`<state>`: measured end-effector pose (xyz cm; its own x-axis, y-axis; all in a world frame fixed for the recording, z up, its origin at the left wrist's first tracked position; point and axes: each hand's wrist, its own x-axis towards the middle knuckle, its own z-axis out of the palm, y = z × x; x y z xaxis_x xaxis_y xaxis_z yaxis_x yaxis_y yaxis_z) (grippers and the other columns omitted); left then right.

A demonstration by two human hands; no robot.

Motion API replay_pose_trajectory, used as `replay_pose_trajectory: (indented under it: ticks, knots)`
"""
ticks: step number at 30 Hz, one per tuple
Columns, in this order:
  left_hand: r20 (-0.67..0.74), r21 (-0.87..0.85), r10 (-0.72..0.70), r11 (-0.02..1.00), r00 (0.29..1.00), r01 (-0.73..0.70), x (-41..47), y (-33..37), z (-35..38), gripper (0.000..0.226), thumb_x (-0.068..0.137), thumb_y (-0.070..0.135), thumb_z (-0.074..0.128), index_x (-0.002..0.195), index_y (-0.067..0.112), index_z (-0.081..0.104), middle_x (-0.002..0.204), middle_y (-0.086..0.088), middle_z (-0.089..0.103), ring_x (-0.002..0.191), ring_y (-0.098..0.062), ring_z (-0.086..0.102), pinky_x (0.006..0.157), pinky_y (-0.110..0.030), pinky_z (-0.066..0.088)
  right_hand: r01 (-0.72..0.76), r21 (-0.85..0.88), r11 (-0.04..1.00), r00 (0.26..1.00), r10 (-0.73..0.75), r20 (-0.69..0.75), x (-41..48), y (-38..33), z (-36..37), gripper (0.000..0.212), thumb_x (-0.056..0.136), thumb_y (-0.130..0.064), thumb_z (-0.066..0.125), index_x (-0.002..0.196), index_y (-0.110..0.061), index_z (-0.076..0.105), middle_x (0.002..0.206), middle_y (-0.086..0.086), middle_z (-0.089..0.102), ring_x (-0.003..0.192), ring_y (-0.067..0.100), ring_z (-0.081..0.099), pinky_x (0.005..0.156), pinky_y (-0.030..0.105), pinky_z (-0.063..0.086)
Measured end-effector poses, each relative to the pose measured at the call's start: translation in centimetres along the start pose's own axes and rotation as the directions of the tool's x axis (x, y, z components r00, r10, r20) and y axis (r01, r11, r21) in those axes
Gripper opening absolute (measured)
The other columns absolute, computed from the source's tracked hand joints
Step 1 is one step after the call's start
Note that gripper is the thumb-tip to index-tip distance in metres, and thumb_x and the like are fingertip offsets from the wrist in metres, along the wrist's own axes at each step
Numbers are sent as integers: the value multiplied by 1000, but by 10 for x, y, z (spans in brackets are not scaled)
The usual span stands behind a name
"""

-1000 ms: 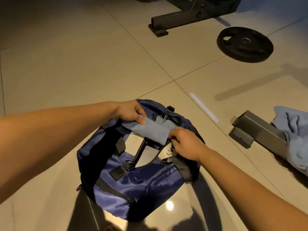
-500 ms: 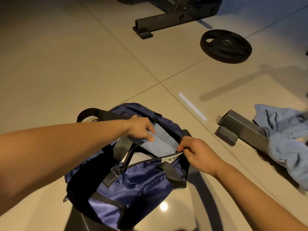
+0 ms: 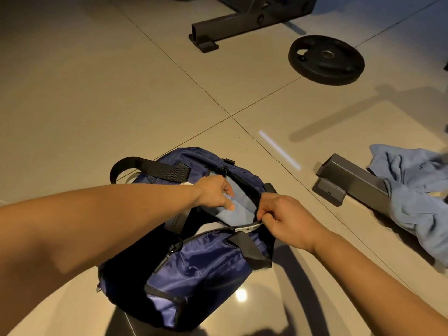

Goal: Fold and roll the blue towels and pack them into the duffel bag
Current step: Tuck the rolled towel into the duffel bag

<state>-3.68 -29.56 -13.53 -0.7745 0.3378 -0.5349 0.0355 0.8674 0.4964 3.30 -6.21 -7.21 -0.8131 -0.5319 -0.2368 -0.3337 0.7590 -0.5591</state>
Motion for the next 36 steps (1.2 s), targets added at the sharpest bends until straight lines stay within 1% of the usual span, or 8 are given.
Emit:
replay_pose_trajectory:
  ticks: [2,6,10,15,21,25,29,36]
  knots:
    - [8,-57,32,998,999,-31,-2,-6,0,50,76,46,86,116,23,70,119,3,69,116,-22,62,98,-35,49,-1,-43,999,998,3,55,-1,2,8,20,84,-14,46,86,-17,66,92,-8,59,81,12,53,73,28,41]
    - [101,201,127,969,987,-145,-11,-8,-11,70,75,59,80,130,21,61,122,4,65,111,-19,59,100,-37,41,9,-51,999,999,-7,44,-3,5,13,20,88,-6,49,91,-19,64,94,-11,55,83,10,50,73,25,36]
    - [99,78,91,992,991,-99,-6,-1,-11,45,83,43,81,110,10,69,78,7,58,71,-13,51,69,-29,39,43,-9,999,999,-43,-2,-2,-3,14,20,94,-9,49,95,-22,64,95,-13,54,86,9,51,76,25,40]
    - [61,-35,36,999,997,-34,5,18,18,43,75,39,89,106,13,76,102,-3,72,97,-22,65,83,-31,52,83,-64,994,996,-81,34,9,-12,20,15,96,-13,47,91,-22,58,93,-6,52,87,16,51,79,37,46]
    - [129,147,133,977,983,-152,-9,0,-20,61,76,31,89,129,14,63,122,0,64,100,-10,53,83,-22,40,84,-110,990,994,-76,73,7,-4,30,19,92,-11,43,87,-27,51,92,-8,52,88,18,53,80,42,48]
    - [5,259,130,958,992,-127,-19,-19,-24,55,77,43,86,124,20,68,113,6,66,99,-12,52,77,-26,38,81,-93,992,996,-77,51,6,-3,35,21,94,-8,44,97,-21,60,96,-8,54,90,15,53,82,39,49]
    - [-56,174,115,979,992,-104,-13,-17,-16,43,80,38,84,117,20,73,99,6,68,91,-13,59,66,-19,36,85,-95,992,996,-82,34,9,-4,38,20,96,-11,44,99,-20,62,98,-6,56,92,17,55,82,39,49]
    - [-159,262,104,963,982,-60,-8,-12,-15,26,83,41,81,100,24,72,74,17,55,98,-17,60,77,-27,40,63,-86,994,998,-63,-4,16,-7,37,19,101,-17,44,101,-18,63,98,-6,57,92,16,55,84,38,48]
